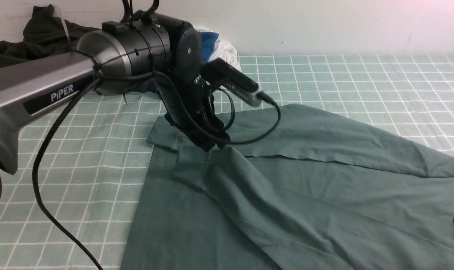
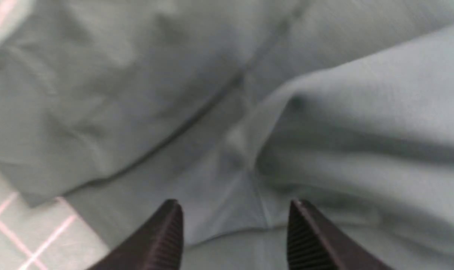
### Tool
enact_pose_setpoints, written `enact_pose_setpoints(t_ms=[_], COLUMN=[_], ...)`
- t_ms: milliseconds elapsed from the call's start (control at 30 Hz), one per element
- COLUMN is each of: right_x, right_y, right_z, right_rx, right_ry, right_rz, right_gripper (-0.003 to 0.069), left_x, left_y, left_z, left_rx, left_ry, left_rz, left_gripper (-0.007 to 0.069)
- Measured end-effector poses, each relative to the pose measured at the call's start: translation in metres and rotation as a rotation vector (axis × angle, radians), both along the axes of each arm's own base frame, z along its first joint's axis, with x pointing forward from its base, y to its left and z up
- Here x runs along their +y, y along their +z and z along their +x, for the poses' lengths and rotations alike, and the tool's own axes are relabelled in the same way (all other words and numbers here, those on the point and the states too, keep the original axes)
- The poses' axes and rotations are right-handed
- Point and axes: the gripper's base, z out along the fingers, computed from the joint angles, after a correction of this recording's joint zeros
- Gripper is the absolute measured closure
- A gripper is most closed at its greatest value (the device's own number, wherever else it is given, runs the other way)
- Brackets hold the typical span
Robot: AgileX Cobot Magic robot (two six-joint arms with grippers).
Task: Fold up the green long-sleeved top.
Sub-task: Use the left arm to drag and place the cuff at the centered position on the left edge of the fabric, then use the left arm to clamp the cuff farthest from it
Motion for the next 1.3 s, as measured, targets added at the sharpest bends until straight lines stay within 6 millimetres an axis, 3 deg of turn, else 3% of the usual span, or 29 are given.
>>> enact_pose_setpoints(t_ms=[167,267,300,367,500,667,733,867,900,1067,1300], right_x=[0.0,0.008,0.008,0.02,0.029,0.031,0.031,0.031,0.031,0.031,0.031], right_y=[0.019,0.029,0.029,0.028,0.027,0.027,0.027,0.028,0.028,0.028,0.028], right_z=[0.011,0.019,0.019,0.021,0.024,0.024,0.024,0.024,0.024,0.024,0.024], right_rx=[-0.036,-0.057,-0.057,-0.057,-0.071,-0.076,-0.076,-0.076,-0.076,-0.076,-0.076], right_ry=[-0.015,0.024,0.029,0.102,0.169,0.189,0.19,0.191,0.191,0.191,0.192], right_rz=[0.002,0.056,0.06,0.104,0.145,0.148,0.149,0.15,0.15,0.15,0.149], right_gripper=[0.0321,0.0315,0.0314,0.0312,0.0312,0.0312,0.0312,0.0312,0.0312,0.0312,0.0312], left_x=[0.035,0.07,0.073,0.094,0.108,0.109,0.108,0.107,0.107,0.107,0.101], left_y=[0.009,-0.011,-0.011,-0.039,-0.075,-0.098,-0.099,-0.099,-0.099,-0.085,-0.036], left_z=[0.027,0.054,0.054,0.071,0.087,0.095,0.095,0.095,0.094,0.093,0.083], left_rx=[0.003,0.056,0.054,0.102,0.122,0.115,0.119,0.125,0.13,0.112,0.041], left_ry=[0.144,0.261,0.266,0.343,0.409,0.43,0.426,0.423,0.419,0.411,0.357], left_rz=[-0.035,-0.095,-0.096,-0.148,-0.2,-0.223,-0.226,-0.231,-0.228,-0.234,-0.265], left_gripper=[0.0155,0.0152,0.0152,0.0152,0.0152,0.0157,0.0183,0.0318,0.0402,0.0594,0.0606])
